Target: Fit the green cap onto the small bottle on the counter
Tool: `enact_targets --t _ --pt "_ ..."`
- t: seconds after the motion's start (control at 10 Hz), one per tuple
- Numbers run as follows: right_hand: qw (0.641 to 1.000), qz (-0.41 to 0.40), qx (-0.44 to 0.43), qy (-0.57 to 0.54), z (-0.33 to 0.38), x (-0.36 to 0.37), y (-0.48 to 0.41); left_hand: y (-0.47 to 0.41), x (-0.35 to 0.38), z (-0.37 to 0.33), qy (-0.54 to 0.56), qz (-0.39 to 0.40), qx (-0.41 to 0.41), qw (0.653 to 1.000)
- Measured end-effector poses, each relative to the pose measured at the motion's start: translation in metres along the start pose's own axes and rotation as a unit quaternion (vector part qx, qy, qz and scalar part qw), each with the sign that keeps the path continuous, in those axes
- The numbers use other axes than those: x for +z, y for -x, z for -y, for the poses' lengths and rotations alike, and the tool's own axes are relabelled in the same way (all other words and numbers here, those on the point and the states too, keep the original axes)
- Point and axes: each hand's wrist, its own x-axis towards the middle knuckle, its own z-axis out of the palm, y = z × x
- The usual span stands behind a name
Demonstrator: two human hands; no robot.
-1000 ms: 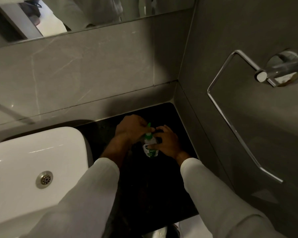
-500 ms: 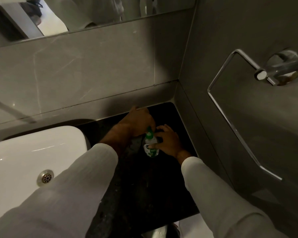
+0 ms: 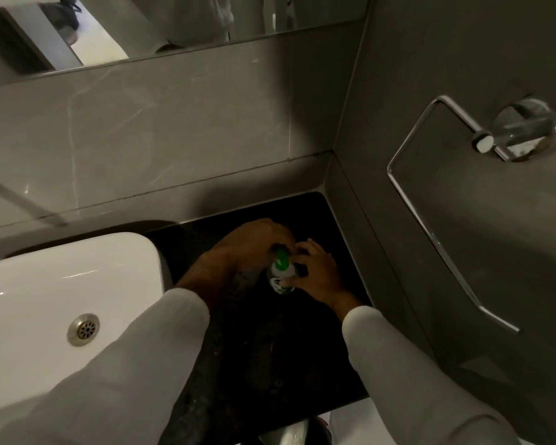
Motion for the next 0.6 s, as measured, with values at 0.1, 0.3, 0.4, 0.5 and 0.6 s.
enact_targets --t 0.1,0.3,0.4,0.5,0.6 --pt "0.999 -0.028 -0.001 -0.027 -0.009 0.014 0.016 0.02 0.018 0.008 0.065 -0.027 -0.031 0.997" --pt "0.997 -0.044 0.014 -0.063 -0.006 0.021 0.023 0.041 0.053 0.022 0.049 0.009 -0.172 0.984" --pt "0.999 -0.007 0.02 -0.031 0.0 0.011 0.027 0.048 0.058 0.021 0.031 0.026 -0.197 0.98" --pt "0.999 -0.023 0.025 -0.043 0.019 -0.007 0.051 0.054 0.049 0.015 -0.002 0.037 -0.216 0.976" --pt "0.985 -0.132 -0.021 -0.113 0.03 -0.021 0.07 0.058 0.038 0.011 -0.051 0.034 -0.226 0.972"
